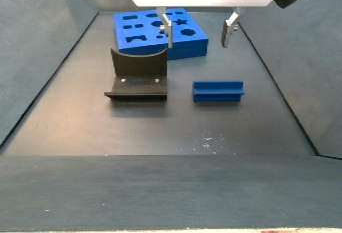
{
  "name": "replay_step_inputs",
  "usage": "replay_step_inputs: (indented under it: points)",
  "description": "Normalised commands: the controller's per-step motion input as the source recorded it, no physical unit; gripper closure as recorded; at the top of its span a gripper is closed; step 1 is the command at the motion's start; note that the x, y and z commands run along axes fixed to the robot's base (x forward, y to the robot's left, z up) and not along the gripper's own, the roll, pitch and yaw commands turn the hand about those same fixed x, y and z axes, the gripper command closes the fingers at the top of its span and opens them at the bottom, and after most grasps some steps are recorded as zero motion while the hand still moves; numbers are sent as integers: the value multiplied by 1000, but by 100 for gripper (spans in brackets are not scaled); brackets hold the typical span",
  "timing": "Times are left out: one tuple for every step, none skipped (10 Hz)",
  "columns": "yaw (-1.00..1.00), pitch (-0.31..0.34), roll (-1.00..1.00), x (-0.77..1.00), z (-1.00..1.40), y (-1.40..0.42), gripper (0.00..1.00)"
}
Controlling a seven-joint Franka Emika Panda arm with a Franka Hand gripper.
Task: Pick up the star object. Move up. Place the star object on the fixture. Regrasp the star object. Move to above the board. Insert the star object.
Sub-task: Pick up the star object.
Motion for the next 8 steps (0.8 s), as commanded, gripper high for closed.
replay_step_inputs:
  points:
    - [-874,-43,254,0,-140,-86,0]
    - [-986,91,194,-66,-411,0,0]
    - [-1000,37,129,-49,-480,0,0]
    - [-1000,29,103,-40,-500,0,0]
    - [-1000,20,77,-31,-523,0,0]
    - [-1000,14,57,-26,-554,0,0]
    - [-1000,49,0,-3,-469,0,0]
    - [0,0,0,0,0,20,0]
